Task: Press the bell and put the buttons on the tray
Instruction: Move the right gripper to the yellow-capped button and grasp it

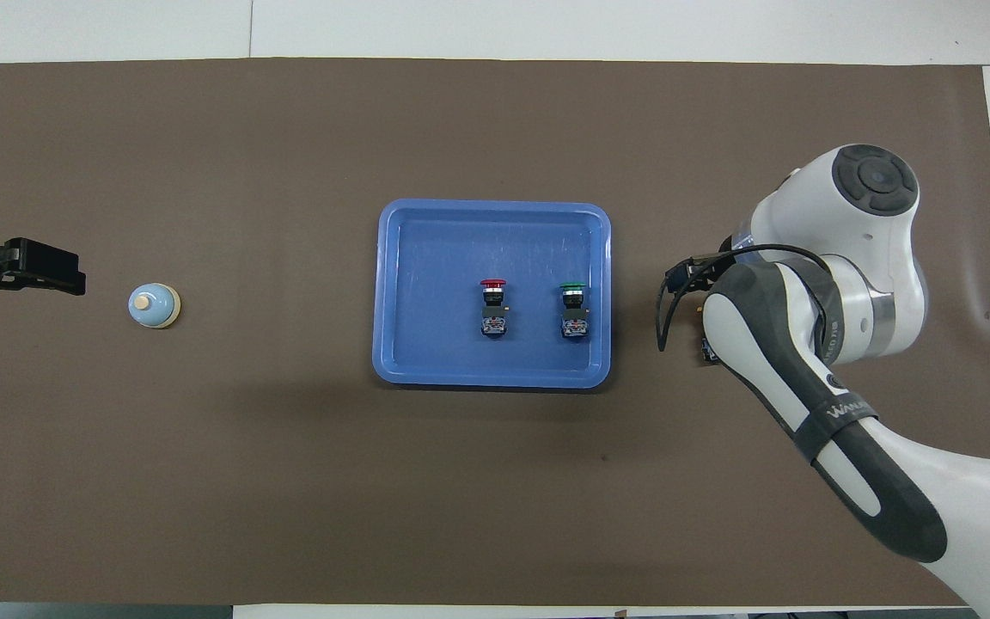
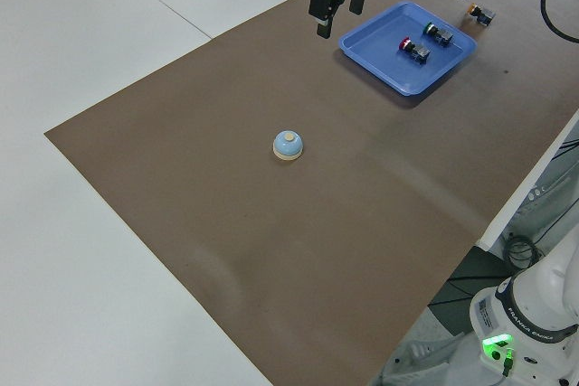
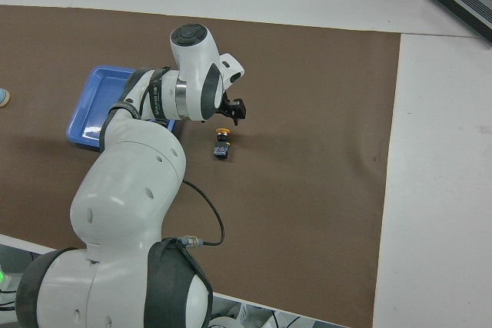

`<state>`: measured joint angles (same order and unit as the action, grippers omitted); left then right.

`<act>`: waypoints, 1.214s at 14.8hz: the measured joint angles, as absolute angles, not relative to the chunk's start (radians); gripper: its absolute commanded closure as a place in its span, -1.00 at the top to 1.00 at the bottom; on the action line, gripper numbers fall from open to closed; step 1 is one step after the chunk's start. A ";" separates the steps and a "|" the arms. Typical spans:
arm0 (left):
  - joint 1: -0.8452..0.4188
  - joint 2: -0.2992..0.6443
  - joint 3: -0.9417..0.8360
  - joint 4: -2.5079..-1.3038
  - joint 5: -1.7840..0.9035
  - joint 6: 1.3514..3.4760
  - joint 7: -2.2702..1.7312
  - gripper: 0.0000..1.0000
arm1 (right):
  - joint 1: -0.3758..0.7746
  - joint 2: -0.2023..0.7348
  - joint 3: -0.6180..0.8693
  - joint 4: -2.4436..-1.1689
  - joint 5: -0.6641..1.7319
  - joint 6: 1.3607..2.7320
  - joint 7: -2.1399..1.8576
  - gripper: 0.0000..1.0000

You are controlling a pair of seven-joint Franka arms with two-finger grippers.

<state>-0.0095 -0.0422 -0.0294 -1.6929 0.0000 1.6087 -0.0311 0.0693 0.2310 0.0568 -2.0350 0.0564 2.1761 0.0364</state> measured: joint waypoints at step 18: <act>-0.010 -0.042 -0.029 -1.693 0.000 1.609 -0.031 1.00 | 0.056 0.148 0.070 -2.260 0.059 2.344 0.044 -1.00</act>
<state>-0.0095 -0.0422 -0.0294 -1.6929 0.0000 1.6087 -0.0311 0.0562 0.1480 0.0697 -2.2600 0.0594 2.3440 0.0436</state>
